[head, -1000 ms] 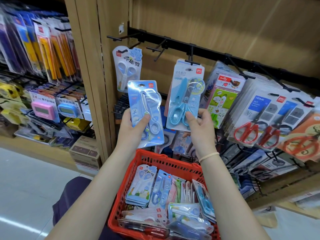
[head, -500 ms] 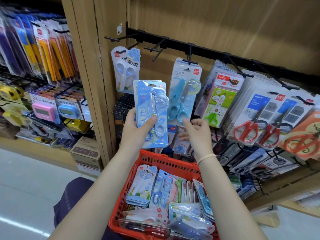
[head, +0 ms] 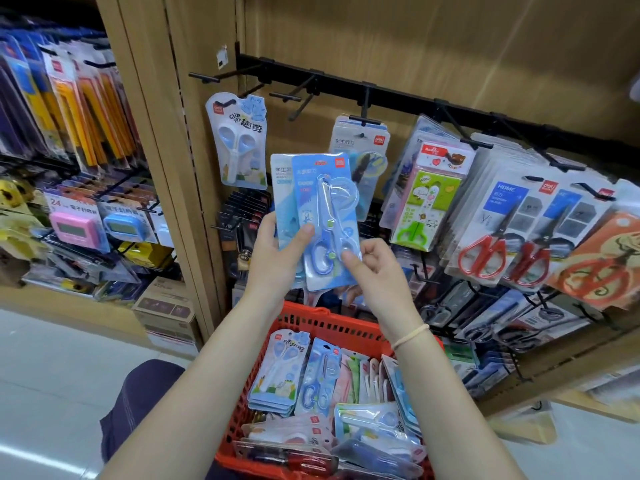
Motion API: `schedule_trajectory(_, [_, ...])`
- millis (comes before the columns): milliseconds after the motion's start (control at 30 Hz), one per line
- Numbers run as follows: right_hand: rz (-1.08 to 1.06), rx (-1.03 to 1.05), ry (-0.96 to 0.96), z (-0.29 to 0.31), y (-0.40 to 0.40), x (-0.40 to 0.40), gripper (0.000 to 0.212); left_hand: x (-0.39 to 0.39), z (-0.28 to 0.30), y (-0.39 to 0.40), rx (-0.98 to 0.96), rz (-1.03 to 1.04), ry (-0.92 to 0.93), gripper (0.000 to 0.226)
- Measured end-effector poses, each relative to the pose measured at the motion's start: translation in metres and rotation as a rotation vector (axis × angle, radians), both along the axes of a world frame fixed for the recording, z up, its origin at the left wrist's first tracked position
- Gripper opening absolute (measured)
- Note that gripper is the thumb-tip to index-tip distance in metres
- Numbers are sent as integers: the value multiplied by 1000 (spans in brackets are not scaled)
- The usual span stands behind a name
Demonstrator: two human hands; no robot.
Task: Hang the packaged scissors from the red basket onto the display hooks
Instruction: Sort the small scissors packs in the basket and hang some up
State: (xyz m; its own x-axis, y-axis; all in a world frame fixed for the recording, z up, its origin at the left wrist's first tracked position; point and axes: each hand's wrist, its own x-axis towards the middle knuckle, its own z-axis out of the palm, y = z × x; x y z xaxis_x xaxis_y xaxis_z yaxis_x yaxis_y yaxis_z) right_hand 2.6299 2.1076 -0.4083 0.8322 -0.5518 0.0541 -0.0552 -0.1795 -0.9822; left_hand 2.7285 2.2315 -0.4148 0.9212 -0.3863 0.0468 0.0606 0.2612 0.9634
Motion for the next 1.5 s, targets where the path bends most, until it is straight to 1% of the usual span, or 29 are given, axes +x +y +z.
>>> schedule_trajectory(100, [-64, 27, -66, 3, -3, 1, 17, 4, -7, 7, 36, 23, -21, 36])
schedule_trajectory(233, [-164, 11, -151, 11, -6, 4, 14, 6, -12, 15, 50, 60, -5, 31])
schedule_trajectory(400, [-250, 14, -163, 17, -11, 13, 16, 7, -11, 20, 45, 72, -10, 37])
schedule_trajectory(500, [-275, 4, -153, 17, -12, 17, 17, 6, -10, 21, 33, 74, -8, 35])
schedule_trajectory(633, [-268, 5, -113, 12, -14, 22, 18, 5, -9, 21, 17, 70, -8, 32])
schedule_trajectory(733, [-231, 110, -82, 8, -14, 24, 19, 4, -9, 20, 12, 52, -14, 32])
schedule_trajectory(867, [-242, 181, 5, -5, -11, 14, 32, 2, -8, 18, -20, 23, -5, 30])
schedule_trajectory(933, [-235, 173, 60, -9, -9, 6, 31, 2, -9, 14, -13, 5, -6, 32])
schedule_trajectory(1033, [-66, 127, 103, -7, -1, -3, 25, 0, -5, 4, -4, -21, -25, 32])
schedule_trajectory(1100, [47, 123, 73, -2, 3, -5, 22, -2, 2, -4, 0, -41, -48, 33])
schedule_trajectory(1133, [66, 113, 43, 1, 4, -5, 18, -2, 6, -8, 5, -57, -62, 32])
schedule_trajectory(1233, [2, 85, -52, 9, 0, -1, 11, -1, 16, -17, 32, -107, -108, 35])
schedule_trajectory(1333, [-75, 93, -108, 18, -6, 3, 17, 2, 19, -20, 58, -115, -160, 31])
schedule_trajectory(1400, [-85, 94, -123, 23, -8, 5, 18, 4, 20, -21, 77, -91, -166, 29])
schedule_trajectory(1500, [-86, 91, -123, 25, -8, 7, 17, 7, 20, -23, 90, -71, -154, 31])
